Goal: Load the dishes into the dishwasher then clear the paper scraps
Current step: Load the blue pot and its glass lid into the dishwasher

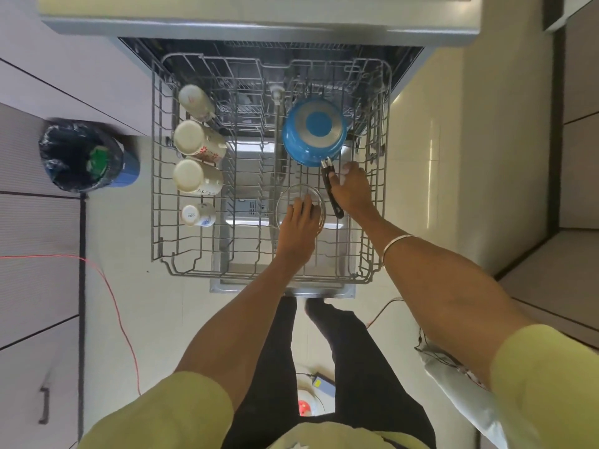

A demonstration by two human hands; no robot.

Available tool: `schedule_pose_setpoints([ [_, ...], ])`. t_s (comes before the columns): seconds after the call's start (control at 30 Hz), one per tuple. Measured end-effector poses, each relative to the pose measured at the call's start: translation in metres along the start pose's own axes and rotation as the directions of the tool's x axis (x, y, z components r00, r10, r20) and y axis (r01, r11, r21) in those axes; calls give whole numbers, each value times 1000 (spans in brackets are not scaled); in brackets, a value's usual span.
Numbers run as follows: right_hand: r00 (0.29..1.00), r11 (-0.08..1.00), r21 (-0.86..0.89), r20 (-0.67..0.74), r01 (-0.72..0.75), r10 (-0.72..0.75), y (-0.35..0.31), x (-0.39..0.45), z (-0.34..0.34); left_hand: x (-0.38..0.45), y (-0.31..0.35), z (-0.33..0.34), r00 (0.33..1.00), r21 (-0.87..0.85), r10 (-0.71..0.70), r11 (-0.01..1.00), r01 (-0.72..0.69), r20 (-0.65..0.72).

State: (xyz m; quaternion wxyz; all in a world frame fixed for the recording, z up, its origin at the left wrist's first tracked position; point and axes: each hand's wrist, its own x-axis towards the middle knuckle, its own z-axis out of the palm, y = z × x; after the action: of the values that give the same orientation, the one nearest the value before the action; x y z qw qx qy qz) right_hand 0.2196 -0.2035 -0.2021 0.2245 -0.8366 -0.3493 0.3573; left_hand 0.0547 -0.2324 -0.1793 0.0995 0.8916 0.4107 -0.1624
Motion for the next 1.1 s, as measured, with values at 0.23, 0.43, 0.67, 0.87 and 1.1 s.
schedule_pose_setpoints([
  [0.23,999,999,7,-12,34,-34,-22,-32,-19,-29,-14,-23,993,-146,-118,982,118,9],
  [0.43,994,993,-46,-10,105,-106,-48,-62,-27,-52,-20,-45,981,-241,-184,956,165,-59],
  [0.67,982,975,-126,-7,185,-188,-67,-112,-27,-85,-23,-48,970,-287,-228,938,196,-84],
  [0.87,984,978,-116,-22,174,-177,-75,-162,-8,-124,-37,-41,967,-325,-222,930,171,-127],
  [1.1,975,966,-170,-73,195,-210,-69,-223,36,-171,-73,-25,967,-314,-150,946,80,-205],
])
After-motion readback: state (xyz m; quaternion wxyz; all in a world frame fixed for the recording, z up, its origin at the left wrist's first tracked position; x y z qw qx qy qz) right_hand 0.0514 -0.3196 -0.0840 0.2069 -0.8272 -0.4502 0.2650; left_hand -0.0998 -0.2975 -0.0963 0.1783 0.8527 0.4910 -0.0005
